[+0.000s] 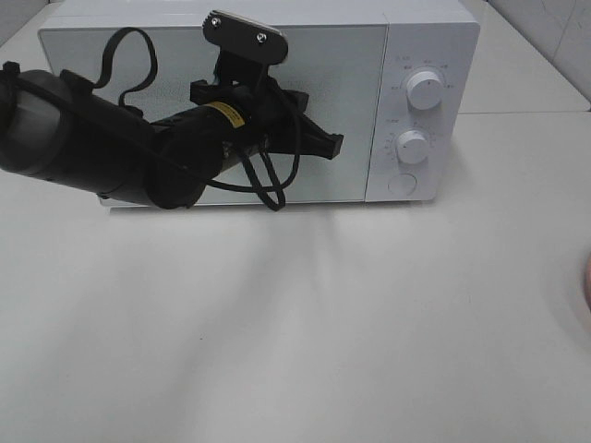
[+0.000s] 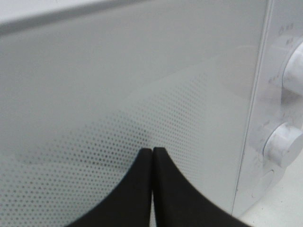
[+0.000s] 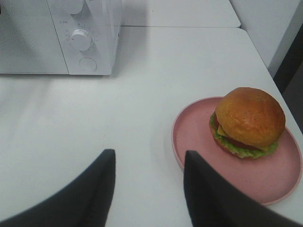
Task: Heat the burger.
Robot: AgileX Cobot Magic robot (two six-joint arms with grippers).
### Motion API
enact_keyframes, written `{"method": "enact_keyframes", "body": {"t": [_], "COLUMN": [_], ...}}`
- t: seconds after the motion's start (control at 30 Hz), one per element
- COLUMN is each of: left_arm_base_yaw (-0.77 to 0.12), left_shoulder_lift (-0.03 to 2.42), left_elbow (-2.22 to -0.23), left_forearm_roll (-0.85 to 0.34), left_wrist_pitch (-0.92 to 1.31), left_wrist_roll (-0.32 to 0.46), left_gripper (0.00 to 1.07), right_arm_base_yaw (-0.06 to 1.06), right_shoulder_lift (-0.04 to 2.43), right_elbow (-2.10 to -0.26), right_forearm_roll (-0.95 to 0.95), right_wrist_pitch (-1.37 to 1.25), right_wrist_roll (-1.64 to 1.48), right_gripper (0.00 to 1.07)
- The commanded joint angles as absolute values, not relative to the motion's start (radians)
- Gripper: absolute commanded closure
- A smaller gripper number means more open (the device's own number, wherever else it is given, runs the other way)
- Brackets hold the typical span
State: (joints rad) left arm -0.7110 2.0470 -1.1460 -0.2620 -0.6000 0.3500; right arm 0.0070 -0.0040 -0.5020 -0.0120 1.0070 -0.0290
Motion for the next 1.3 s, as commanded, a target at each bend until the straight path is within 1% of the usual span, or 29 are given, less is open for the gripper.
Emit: {"method": "enact_keyframes", "body": {"t": [0.03,0.1,0.23,0.27,0.33,0.37,0.4,0.43,0.5,0.53,0.6,0.63,0.7,0.73,0.77,0.8,0.83,0.9,0.93,1.0,1.03,1.07,1.1,1.13,1.17,1.2,1.23,1.27,1.3], "left_arm_base_yaw": [-0.691,-0.695,-0.703,-0.703,-0.703,-0.703,-0.703,-0.703,-0.705,-0.705,-0.714,-0.714,-0.714,-0.714,-0.714,-0.714,-0.714,-0.714,-0.714,-0.714,-0.714,-0.714,-0.714,-0.714,-0.714,-0.714,-0.714,-0.714,-0.714], "left_shoulder_lift": [1.995,1.984,1.913,1.913,1.864,1.864,1.827,1.827,1.771,1.771,1.714,1.714,1.658,1.658,1.623,1.609,1.609,1.567,1.567,1.518,1.518,1.511,1.494,1.494,1.484,1.468,1.468,1.459,1.448], "left_elbow": [-1.168,-1.163,-1.134,-1.134,-1.117,-1.117,-1.113,-1.113,-1.113,-1.113,-1.113,-1.113,-1.113,-1.113,-1.113,-1.113,-1.113,-1.113,-1.113,-1.113,-1.113,-1.113,-1.113,-1.113,-1.113,-1.113,-1.113,-1.113,-1.113], "left_forearm_roll": [-0.358,-0.353,-0.293,-0.293,-0.269,-0.269,-0.255,-0.255,-0.234,-0.234,-0.228,-0.228,-0.228,-0.228,-0.228,-0.228,-0.228,-0.228,-0.228,-0.228,-0.228,-0.228,-0.231,-0.231,-0.232,-0.232,-0.232,-0.230,-0.223], "left_wrist_pitch": [-0.666,-0.647,-0.505,-0.505,-0.417,-0.417,-0.348,-0.348,-0.217,-0.217,-0.094,-0.094,0.026,0.026,0.108,0.141,0.141,0.259,0.259,0.444,0.444,0.481,0.557,0.557,0.592,0.647,0.647,0.672,0.709], "left_wrist_roll": [0.351,0.351,0.350,0.350,0.347,0.347,0.347,0.347,0.347,0.347,0.346,0.346,0.327,0.327,0.304,0.292,0.292,0.286,0.286,0.286,0.286,0.286,0.286,0.286,0.285,0.257,0.257,0.235,0.201], "left_gripper": [1.06,1.06,1.06,1.06,1.06,1.06,1.06,1.06,1.06,1.06,1.06,1.06,1.06,1.06,1.06,1.06,1.06,1.06,1.06,1.02,1.02,1.00,0.94,0.94,0.89,0.75,0.75,0.62,0.33], "right_arm_base_yaw": [0.001,0.001,0.001,0.001,0.001,0.001,0.001,0.001,0.001,0.001,0.001,0.001,0.001,0.001,0.001,0.001,0.001,0.001,0.001,0.001,0.001,0.001,0.001,0.001,0.001,0.001,0.001,0.001,0.001], "right_shoulder_lift": [-0.034,-0.034,-0.034,-0.034,-0.034,-0.034,-0.034,-0.034,-0.034,-0.034,-0.034,-0.034,-0.034,-0.034,-0.034,-0.034,-0.034,-0.034,-0.034,-0.034,-0.034,-0.034,-0.034,-0.034,-0.034,-0.034,-0.034,-0.034,-0.034], "right_elbow": [-0.501,-0.501,-0.501,-0.501,-0.501,-0.501,-0.501,-0.501,-0.501,-0.501,-0.501,-0.501,-0.501,-0.501,-0.501,-0.501,-0.501,-0.501,-0.501,-0.501,-0.501,-0.501,-0.501,-0.501,-0.501,-0.501,-0.501,-0.501,-0.501], "right_forearm_roll": [-0.015,-0.015,-0.015,-0.015,-0.015,-0.015,-0.015,-0.015,-0.015,-0.015,-0.015,-0.015,-0.015,-0.015,-0.015,-0.015,-0.015,-0.015,-0.015,-0.015,-0.015,-0.015,-0.015,-0.015,-0.015,-0.015,-0.015,-0.015,-0.015], "right_wrist_pitch": [0.998,0.998,0.998,0.998,0.998,0.998,0.998,0.998,0.998,0.998,0.998,0.998,0.998,0.998,0.998,0.998,0.998,0.998,0.998,0.998,0.998,0.998,0.998,0.998,0.998,0.998,0.998,0.998,0.998], "right_wrist_roll": [-0.024,-0.024,-0.024,-0.024,-0.024,-0.024,-0.024,-0.024,-0.024,-0.024,-0.024,-0.024,-0.024,-0.024,-0.024,-0.024,-0.024,-0.024,-0.024,-0.024,-0.024,-0.024,-0.024,-0.024,-0.024,-0.024,-0.024,-0.024,-0.024], "right_gripper": [0.62,0.62,0.62,0.62,0.62,0.62,0.62,0.62,0.62,0.62,0.62,0.62,0.62,0.62,0.62,0.62,0.62,0.62,0.62,0.62,0.62,0.62,0.62,0.62,0.62,0.62,0.62,0.62,0.62]}}
